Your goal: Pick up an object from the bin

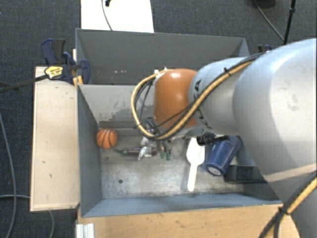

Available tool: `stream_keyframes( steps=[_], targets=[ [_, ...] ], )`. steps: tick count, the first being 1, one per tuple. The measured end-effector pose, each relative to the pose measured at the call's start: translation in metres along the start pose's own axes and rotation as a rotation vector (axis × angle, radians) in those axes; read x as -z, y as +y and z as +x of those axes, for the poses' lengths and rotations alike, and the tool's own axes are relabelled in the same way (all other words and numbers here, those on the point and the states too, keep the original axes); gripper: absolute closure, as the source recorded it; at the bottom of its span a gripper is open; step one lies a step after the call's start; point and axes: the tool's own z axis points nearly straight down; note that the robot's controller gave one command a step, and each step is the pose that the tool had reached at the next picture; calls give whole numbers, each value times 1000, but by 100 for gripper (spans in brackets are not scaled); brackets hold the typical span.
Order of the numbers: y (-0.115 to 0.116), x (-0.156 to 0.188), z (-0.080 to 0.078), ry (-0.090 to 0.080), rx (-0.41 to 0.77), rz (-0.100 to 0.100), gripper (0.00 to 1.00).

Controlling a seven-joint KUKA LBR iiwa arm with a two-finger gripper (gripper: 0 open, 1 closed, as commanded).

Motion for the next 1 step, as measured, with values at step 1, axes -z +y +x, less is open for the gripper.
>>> stream_keyframes(
  steps=[1],
  targets=[
    [0,0,0,0,-1,0,100]
  ],
)
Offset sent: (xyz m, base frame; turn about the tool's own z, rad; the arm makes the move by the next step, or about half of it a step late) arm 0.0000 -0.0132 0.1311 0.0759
